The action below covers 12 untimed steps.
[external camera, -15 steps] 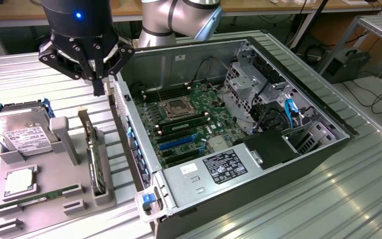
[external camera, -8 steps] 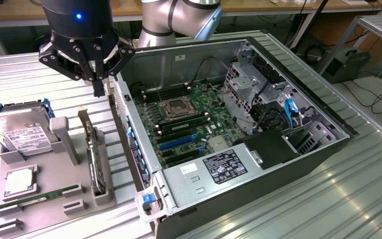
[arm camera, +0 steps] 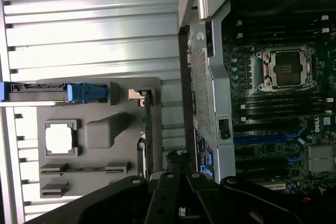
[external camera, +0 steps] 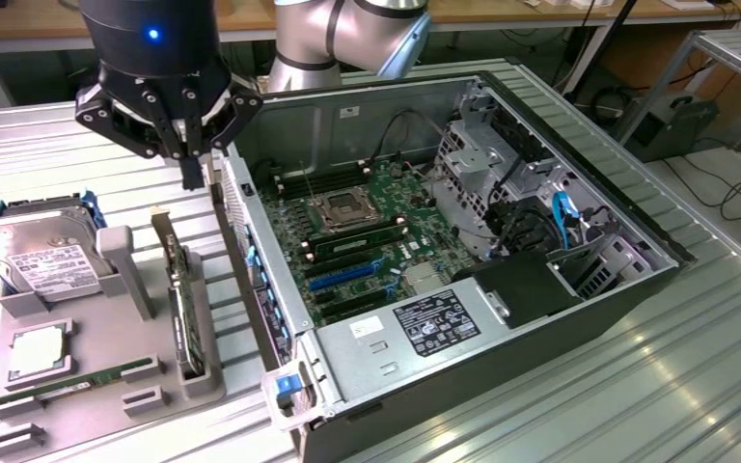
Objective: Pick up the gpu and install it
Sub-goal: 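Reach for the gpu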
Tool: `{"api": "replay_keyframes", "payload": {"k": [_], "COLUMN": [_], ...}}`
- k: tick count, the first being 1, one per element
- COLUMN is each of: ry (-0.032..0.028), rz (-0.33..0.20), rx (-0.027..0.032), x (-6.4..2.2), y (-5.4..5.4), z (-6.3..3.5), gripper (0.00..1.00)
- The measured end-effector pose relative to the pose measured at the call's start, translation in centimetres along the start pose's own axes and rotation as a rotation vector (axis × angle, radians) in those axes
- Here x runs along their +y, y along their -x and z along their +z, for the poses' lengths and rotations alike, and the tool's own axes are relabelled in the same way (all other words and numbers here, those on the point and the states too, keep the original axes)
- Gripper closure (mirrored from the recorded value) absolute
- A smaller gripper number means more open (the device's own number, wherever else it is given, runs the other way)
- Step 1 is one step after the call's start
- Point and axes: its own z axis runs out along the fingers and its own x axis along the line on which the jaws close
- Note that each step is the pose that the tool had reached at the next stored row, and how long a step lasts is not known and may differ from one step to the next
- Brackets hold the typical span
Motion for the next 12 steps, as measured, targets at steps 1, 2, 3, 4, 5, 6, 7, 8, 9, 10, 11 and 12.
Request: {"api": "replay_keyframes", "payload": {"k": [1, 2, 3, 4, 5, 6, 7, 8, 9, 10, 11, 12], "ry": [0.0, 0.0, 0.0, 0.0, 0.0, 0.0, 0.0, 0.0, 0.0, 0.0, 0.0, 0.0], "rz": [0.0, 0.0, 0.0, 0.0, 0.0, 0.0, 0.0, 0.0, 0.0, 0.0, 0.0, 0.0], "rx": [0.0, 0.0, 0.0, 0.0, 0.0, 0.0, 0.0, 0.0, 0.0, 0.0, 0.0, 0.0], "x": [-0.02, -0.04, -0.06, -0.08, -0.1, -0.12, -0.15, -0.18, -0.2, -0.22, -0.24, -0.26], "y": [0.0, 0.0, 0.0, 0.0, 0.0, 0.0, 0.01, 0.01, 0.01, 0.01, 0.01, 0.01], "z": [0.0, 0.0, 0.01, 0.01, 0.01, 0.01, 0.01, 0.01, 0.01, 0.01, 0.02, 0.02], "gripper": [0.89, 0.89, 0.89, 0.89, 0.89, 0.89, 0.89, 0.89, 0.89, 0.89, 0.89, 0.89]}}
